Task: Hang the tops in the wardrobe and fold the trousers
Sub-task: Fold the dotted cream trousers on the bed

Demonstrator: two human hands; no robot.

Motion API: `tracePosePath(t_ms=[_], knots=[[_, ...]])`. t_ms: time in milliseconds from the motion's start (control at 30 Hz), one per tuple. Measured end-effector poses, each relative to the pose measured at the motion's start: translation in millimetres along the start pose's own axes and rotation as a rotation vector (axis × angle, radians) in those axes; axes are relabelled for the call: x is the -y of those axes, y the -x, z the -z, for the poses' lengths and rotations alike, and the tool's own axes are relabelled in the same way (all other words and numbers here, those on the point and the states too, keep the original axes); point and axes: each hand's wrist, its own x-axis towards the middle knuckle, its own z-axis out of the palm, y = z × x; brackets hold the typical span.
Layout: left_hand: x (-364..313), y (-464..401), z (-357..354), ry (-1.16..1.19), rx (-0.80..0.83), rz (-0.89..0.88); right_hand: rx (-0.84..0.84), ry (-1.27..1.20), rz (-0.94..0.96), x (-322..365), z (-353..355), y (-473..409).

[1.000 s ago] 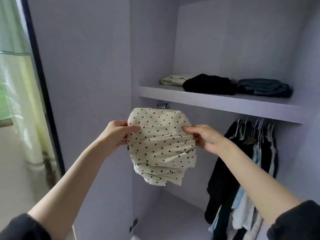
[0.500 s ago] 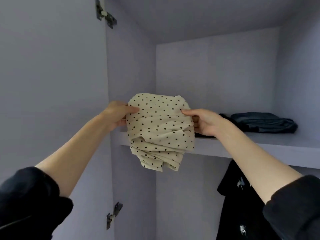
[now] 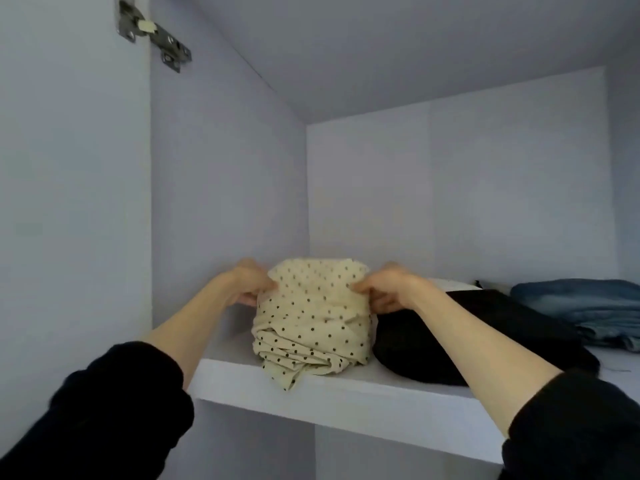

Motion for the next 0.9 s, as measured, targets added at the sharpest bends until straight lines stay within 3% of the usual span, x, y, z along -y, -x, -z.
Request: tracePosePath(t_ms=[100, 167, 267, 367, 433, 600, 767, 900], knots=[[8, -12, -16, -0.209, 0.086, 0.049, -0.002, 0.281, 0.05, -5, -2, -19], [-1, -13, -24, -0.314, 0.101, -0.055, -0.017, 0.365, 0.156, 0, -1, -27], [-1, -2, -47, -0.447, 0.173, -0.285, 0.057, 0.688, 0.3, -1, -12, -31], [35, 6, -75, -0.69, 0.209, -0.439, 0.262, 1.031, 0.273, -21, -34, -37], [52, 0, -74, -0.736, 0.158, -0.469, 0.286, 1.125, 0.287, -28, -44, -37], [49, 6, -63, -0.78, 0.139, -0.433, 0.152, 1.055, 0.358, -24, -45, -13], [32, 43, -42, -0.712, 0.191, -0.421, -0.077, 0.779, 0.509, -29, -30, 39], [20, 94, -30, -0.466, 0.027, -0.647, -0.307, 0.451, 0.587, -37, -21, 103]])
